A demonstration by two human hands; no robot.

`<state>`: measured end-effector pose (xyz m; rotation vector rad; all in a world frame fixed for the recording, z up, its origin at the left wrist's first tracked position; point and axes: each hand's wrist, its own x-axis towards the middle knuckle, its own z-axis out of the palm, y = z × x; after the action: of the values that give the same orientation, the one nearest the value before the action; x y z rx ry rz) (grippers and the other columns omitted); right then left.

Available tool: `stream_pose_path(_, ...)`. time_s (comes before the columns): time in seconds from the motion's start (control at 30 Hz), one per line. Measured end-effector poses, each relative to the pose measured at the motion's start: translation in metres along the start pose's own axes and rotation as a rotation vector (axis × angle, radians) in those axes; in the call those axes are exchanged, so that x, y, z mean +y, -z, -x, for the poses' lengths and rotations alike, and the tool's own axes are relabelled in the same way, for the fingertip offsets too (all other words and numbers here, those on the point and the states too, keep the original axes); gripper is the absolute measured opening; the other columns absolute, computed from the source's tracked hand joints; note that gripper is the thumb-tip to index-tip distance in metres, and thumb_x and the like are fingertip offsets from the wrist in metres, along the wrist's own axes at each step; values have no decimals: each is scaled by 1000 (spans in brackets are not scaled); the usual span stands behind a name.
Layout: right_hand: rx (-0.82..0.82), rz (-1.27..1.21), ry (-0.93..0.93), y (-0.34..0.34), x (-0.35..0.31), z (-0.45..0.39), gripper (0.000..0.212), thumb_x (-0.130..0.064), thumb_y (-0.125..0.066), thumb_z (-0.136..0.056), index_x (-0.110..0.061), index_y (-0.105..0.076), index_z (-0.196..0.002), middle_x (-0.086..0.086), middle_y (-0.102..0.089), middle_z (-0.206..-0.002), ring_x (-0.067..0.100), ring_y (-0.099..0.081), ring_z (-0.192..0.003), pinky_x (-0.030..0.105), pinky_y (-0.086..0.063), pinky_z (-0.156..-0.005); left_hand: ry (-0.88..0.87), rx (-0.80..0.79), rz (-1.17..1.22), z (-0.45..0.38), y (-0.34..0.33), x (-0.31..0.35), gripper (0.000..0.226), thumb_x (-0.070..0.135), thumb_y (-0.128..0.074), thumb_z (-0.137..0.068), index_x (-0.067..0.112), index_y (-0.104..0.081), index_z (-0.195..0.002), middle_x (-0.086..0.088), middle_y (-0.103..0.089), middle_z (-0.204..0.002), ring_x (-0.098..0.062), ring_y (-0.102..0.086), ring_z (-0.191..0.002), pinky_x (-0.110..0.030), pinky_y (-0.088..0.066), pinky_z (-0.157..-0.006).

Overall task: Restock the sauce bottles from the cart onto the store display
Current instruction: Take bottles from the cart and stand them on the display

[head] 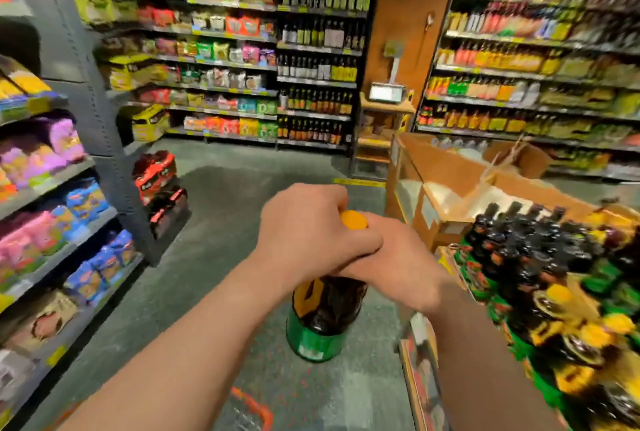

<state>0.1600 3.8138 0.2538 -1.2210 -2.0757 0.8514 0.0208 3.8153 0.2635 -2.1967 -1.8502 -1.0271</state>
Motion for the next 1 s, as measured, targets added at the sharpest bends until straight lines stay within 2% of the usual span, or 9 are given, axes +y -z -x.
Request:
stream_pose_path(0.13,149,43,-68,75,34,24,21,-28,-79,-72,-28,-58,-72,-5,-67,-74,14,-60,-73,39,-50,-67,-178,-21,48,-38,-33,76,47,60,-51,-51,15,-41,-54,0,-41,-47,-17,-44,-52,-26,-28,-45)
stream_pose_path(0.27,325,131,-146,128,65,46,23,-26,-78,-71,-27,-55,-67,-7,-65,-68,2,-51,-58,24,-42,-55,-331,-33,146,-68,-70,134,50,61,-52,-55,13,-40,-54,-2,-44,-50,-20,-48,-54,-30,-35,-45)
stream_pose_path(0.37,413,224,-211,158,85,58,23,-25,-78,-69,-24,-55,-66,-5,-64,-66,1,-47,-55,28,-39,-53,-430,-61,205,-84,-98,167,50,61,-57,-60,14,-41,-54,-1,-44,-48,-19,-47,-52,-29,-37,-43)
stream_pose_path(0.47,467,307,-261,181,98,68,30,-20,-77,-70,-33,-53,-59,-18,-60,-60,-4,-48,-55,16,-34,-49,-529,-97,297,-99,-123,193,48,58,-57,-60,13,-42,-53,-2,-40,-46,-20,-41,-46,-29,-24,-41)
stream_pose_path(0.57,569,368,-331,200,106,70,21,-26,-80,-69,-28,-59,-65,-15,-64,-65,-2,-50,-60,23,-42,-59,-616,-183,418,-120,-144,218,46,59,-52,-59,13,-47,-56,-3,-48,-51,-23,-47,-52,-34,-36,-46)
stream_pose_path(0.63,636,411,-381,211,111,70,24,-30,-81,-68,-34,-59,-60,-18,-59,-57,0,-47,-56,20,-36,-54,-660,-234,490,-132,-155,235,47,60,-49,-59,14,-54,-62,-4,-55,-57,-23,-53,-59,-39,-46,-53)
stream_pose_path(0.8,826,431,-578,236,124,77,35,-36,-80,-69,-33,-51,-48,-15,-47,-46,4,-40,-49,20,-25,-49,-848,-324,702,-158,-186,275,43,54,-54,-62,11,-51,-61,-4,-51,-55,-22,-51,-57,-39,-37,-50)
stream_pose_path(0.87,891,453,-673,244,131,83,41,-38,-79,-69,-28,-47,-47,-12,-47,-47,5,-38,-50,24,-27,-50,-959,-327,697,-166,-200,297,42,53,-57,-66,12,-50,-59,-2,-47,-52,-21,-49,-56,-36,-33,-49)
stream_pose_path(1.0,996,419,-780,260,149,102,49,-31,-81,-71,-27,-43,-42,-15,-43,-40,3,-36,-42,22,-23,-47,-1134,-381,630,-166,-224,340,45,54,-58,-76,12,-50,-62,-1,-49,-58,-21,-51,-61,-33,-39,-54)
